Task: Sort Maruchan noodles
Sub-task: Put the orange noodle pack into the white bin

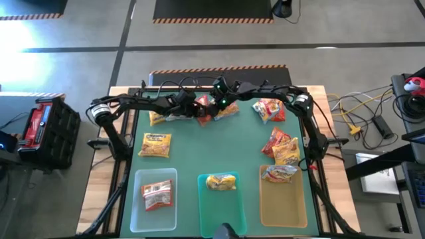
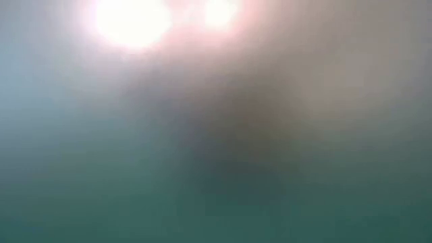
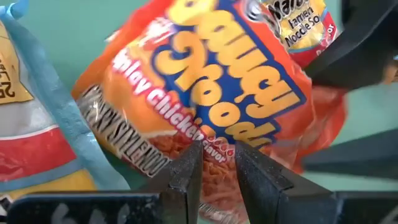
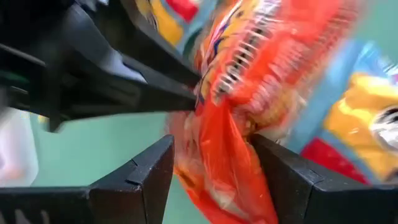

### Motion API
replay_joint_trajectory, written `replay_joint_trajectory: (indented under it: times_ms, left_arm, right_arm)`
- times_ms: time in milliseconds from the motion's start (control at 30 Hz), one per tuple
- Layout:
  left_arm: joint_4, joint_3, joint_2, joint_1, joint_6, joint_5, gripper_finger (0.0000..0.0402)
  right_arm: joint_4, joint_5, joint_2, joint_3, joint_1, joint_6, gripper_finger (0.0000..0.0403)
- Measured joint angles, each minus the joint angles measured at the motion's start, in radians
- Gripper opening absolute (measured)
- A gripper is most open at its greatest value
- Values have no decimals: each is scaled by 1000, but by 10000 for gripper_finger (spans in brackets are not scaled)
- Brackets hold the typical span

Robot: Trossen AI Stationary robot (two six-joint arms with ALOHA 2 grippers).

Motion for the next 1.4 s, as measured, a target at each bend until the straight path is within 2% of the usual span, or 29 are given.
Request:
replay_joint_trajectory:
  times_ms: [167,400,600,800,967,1233,1400]
  left_arm:
    - [4,-1,0,0,5,-1,79]
    - [6,-2,-7,1,9,36,79]
    - [-60,-4,-87,1,86,92,79]
    - [-236,-3,-232,0,229,137,79]
    - [-282,-3,-356,-2,350,192,79]
    - [-286,-8,-437,-2,330,199,80]
    - [-307,-4,-445,-6,322,202,108]
  right_arm:
    - [-5,39,11,3,21,-15,164]
    - [-3,44,10,4,22,-15,77]
    - [-12,33,4,6,21,-44,17]
    - [-96,53,-21,7,11,-132,11]
    - [-204,47,-63,9,14,-324,10]
    - [-296,19,-134,9,24,-532,10]
    - [-325,16,-184,10,31,-621,11]
